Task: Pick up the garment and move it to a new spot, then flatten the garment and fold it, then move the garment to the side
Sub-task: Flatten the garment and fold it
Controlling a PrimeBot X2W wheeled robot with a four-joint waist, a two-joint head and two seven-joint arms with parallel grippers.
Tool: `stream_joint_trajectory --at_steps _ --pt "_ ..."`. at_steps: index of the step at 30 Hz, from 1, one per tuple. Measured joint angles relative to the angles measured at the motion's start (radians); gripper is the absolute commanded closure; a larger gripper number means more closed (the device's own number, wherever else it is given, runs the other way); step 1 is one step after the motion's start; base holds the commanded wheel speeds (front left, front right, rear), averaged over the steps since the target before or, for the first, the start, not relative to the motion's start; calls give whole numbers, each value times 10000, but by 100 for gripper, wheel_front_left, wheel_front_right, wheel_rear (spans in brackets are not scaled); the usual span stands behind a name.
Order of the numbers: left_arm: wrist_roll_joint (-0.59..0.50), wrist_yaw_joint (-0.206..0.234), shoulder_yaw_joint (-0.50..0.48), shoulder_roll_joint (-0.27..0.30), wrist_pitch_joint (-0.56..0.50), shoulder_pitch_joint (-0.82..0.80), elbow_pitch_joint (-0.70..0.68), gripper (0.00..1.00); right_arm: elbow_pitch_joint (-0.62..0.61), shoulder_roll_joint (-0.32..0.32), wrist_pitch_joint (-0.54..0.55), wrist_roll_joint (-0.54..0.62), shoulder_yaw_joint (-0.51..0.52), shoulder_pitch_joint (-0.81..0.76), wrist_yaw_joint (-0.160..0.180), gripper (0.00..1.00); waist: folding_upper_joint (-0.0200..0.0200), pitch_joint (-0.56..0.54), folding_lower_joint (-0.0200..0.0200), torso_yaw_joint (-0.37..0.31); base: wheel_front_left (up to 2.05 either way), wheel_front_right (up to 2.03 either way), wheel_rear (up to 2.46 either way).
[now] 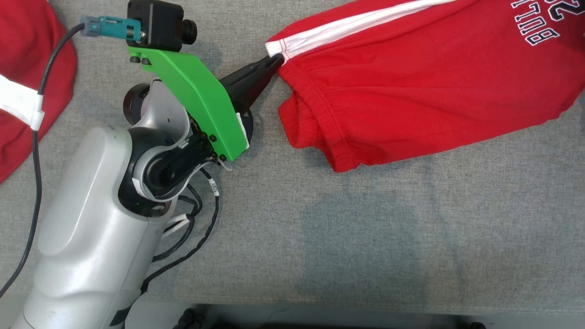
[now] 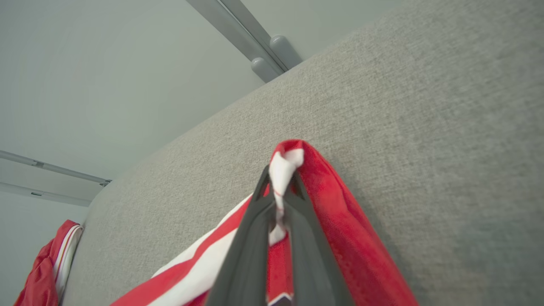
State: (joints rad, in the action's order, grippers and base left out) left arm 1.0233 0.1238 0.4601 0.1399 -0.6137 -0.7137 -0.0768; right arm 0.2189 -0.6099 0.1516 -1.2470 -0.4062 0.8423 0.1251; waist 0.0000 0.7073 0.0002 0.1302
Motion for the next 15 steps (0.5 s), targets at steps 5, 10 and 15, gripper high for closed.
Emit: stream_joint_trajectory --at_steps 5,10,15 --pt "2 0 56 -148 2 1 123 100 368 19 2 142 -54 193 2 100 0 -119 0 174 0 0 0" --pt "2 0 79 -261 46 2 267 100 633 211 79 251 -276 453 4 100 0 -267 -1 314 0 0 0" --pt "2 0 40 -337 151 3 483 67 995 232 98 472 -531 524 4 0 0 -416 -1 416 0 0 0"
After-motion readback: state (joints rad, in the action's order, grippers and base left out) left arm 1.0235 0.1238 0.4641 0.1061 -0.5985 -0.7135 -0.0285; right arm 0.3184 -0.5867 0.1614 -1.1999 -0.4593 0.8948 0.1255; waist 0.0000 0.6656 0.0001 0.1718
